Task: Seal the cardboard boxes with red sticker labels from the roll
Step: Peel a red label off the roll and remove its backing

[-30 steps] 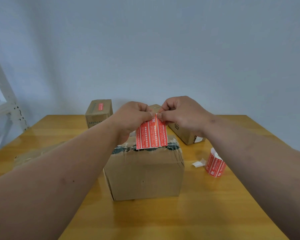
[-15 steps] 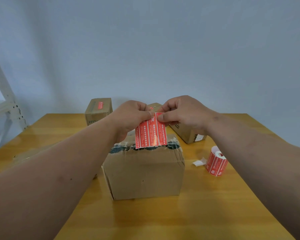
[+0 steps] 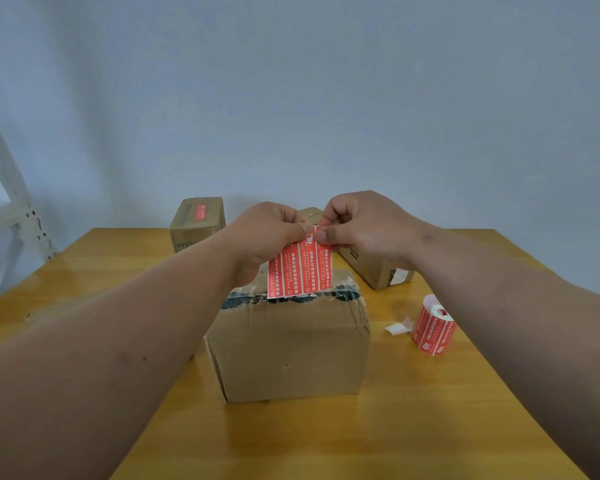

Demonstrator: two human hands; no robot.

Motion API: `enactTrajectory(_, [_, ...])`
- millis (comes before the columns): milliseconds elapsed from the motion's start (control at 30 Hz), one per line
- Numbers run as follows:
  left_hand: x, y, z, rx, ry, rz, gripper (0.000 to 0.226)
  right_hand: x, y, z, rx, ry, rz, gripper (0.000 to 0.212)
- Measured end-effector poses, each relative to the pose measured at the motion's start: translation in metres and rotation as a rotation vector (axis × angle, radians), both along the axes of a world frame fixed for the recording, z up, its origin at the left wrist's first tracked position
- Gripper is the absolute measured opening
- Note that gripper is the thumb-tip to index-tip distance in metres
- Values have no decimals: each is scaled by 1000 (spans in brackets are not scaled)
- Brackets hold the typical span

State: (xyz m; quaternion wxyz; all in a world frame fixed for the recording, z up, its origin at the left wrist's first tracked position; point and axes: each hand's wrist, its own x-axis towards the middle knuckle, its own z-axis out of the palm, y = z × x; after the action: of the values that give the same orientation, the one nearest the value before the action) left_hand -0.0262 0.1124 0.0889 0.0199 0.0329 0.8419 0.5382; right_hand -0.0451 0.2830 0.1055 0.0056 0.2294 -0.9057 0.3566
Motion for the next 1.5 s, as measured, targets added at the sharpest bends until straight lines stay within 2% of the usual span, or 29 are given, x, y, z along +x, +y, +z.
enactTrajectory(233, [-5, -3, -1, 88, -30, -14, 21, 2, 0, 0, -72, -3, -16, 23])
enactTrajectory(433, [-4, -8, 0, 49, -13, -15, 22, 1, 3, -3, -137, -138, 1, 24])
enactTrajectory(533, [-2, -8, 1, 36, -13, -14, 26, 0, 2, -4, -120, -143, 0, 15])
enactTrajectory(700, [-1, -9, 3, 18, -34, -8, 29, -2, 4, -4, -77, -124, -11, 16])
enactTrajectory(867, [-1, -6, 2, -47, -49, -4, 28, -1, 3, -7, -9, -82, -11, 19])
enactTrajectory(1000, [-1, -6, 2, -51, -64, -32, 21, 0, 2, -7, -43, -95, -8, 30])
enactTrajectory(1333, [-3, -11, 2, 100, -110, -66, 17, 4, 2, -2, -191, -187, 24, 18])
enactTrajectory(1500, [-3, -13, 0, 134, -128, -55, 24, 5, 5, -5, -263, -251, 35, 16])
